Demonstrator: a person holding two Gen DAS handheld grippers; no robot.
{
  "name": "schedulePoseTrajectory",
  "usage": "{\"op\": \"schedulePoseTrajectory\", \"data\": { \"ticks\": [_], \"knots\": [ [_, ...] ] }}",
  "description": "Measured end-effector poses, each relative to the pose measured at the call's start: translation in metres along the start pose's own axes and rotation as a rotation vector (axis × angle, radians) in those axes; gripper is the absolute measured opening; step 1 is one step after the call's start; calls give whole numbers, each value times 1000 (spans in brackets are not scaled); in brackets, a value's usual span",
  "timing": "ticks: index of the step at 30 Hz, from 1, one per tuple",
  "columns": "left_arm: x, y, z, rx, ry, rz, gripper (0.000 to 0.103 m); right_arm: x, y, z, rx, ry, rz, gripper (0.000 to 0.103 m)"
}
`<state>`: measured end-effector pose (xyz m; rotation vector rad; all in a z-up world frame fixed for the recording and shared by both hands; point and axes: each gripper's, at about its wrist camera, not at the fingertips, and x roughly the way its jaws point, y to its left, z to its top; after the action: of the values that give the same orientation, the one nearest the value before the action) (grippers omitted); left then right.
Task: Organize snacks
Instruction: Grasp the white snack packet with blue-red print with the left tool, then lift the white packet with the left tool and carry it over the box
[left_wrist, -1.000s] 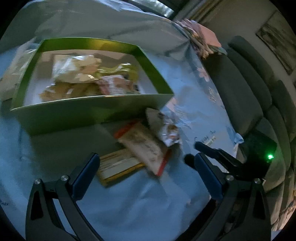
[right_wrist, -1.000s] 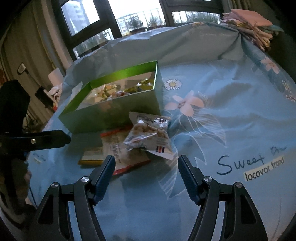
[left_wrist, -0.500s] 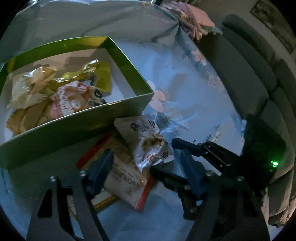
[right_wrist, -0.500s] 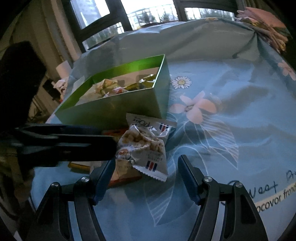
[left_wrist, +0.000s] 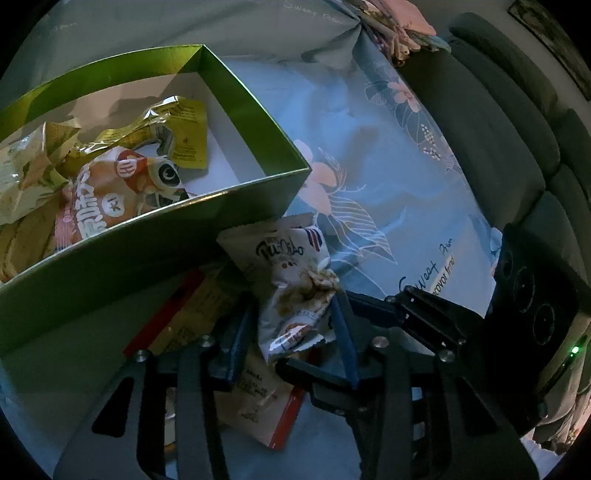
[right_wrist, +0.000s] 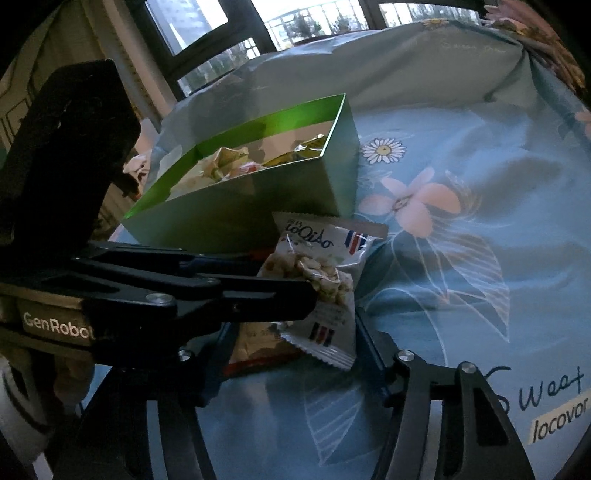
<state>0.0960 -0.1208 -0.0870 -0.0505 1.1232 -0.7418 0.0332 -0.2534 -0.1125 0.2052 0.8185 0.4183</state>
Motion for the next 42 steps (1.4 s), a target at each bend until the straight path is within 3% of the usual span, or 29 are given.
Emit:
{"op": "schedulePoseTrajectory", "data": {
  "ticks": [3, 5, 11, 24, 42],
  "knots": [
    [-1, 0, -1, 3, -7, 4, 38, -2, -1, -1, 10, -10, 4, 57],
    [-3, 0, -3, 6, -15, 8, 36, -3, -1, -2, 6, -11, -16, 41],
    [-9, -6, -8, 37, -36, 23, 35, -6, 1, -4, 4, -21, -14, 35],
    [-65, -29, -19, 121, -161, 39, 35, -47, 43, -1, -67, -138, -54, 33],
    [-129, 12, 15, 74, -364, 70, 35, -42, 105, 74, -224, -209, -62, 33]
  ]
}}
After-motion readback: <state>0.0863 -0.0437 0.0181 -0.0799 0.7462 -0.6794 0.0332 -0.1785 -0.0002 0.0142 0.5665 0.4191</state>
